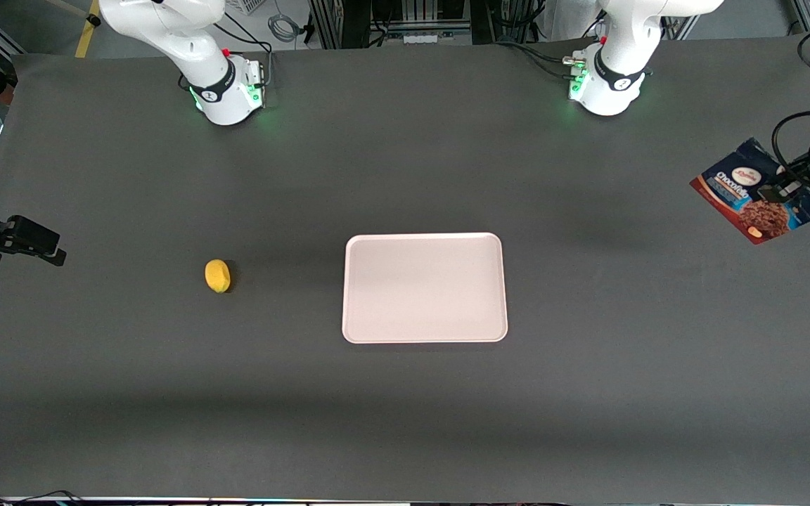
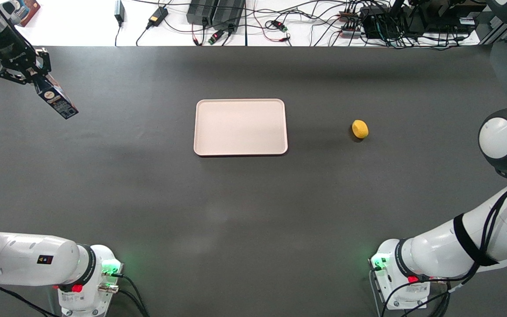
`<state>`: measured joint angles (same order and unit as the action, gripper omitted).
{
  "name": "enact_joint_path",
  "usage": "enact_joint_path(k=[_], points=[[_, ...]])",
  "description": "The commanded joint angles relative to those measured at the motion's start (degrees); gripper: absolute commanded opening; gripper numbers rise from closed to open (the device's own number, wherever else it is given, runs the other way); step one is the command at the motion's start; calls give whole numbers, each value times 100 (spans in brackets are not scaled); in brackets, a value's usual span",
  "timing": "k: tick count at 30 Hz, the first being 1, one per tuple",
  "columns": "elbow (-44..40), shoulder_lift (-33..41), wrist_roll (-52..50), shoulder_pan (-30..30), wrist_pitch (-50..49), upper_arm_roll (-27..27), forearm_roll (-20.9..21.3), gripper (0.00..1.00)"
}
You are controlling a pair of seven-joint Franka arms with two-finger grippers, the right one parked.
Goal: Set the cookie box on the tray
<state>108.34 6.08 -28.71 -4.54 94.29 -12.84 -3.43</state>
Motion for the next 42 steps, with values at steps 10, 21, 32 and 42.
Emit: enact_joint_path(k=[10, 21, 32, 42], points=[[-1236, -1, -1900, -21, -1167, 1582, -88, 0], [-1236, -98, -3351, -38, -535, 2997, -545, 0], [-1201, -721, -3290, -135, 634, 4386, -396, 0], [-1175, -1670, -2457, -698, 1223, 4615, 799, 0]])
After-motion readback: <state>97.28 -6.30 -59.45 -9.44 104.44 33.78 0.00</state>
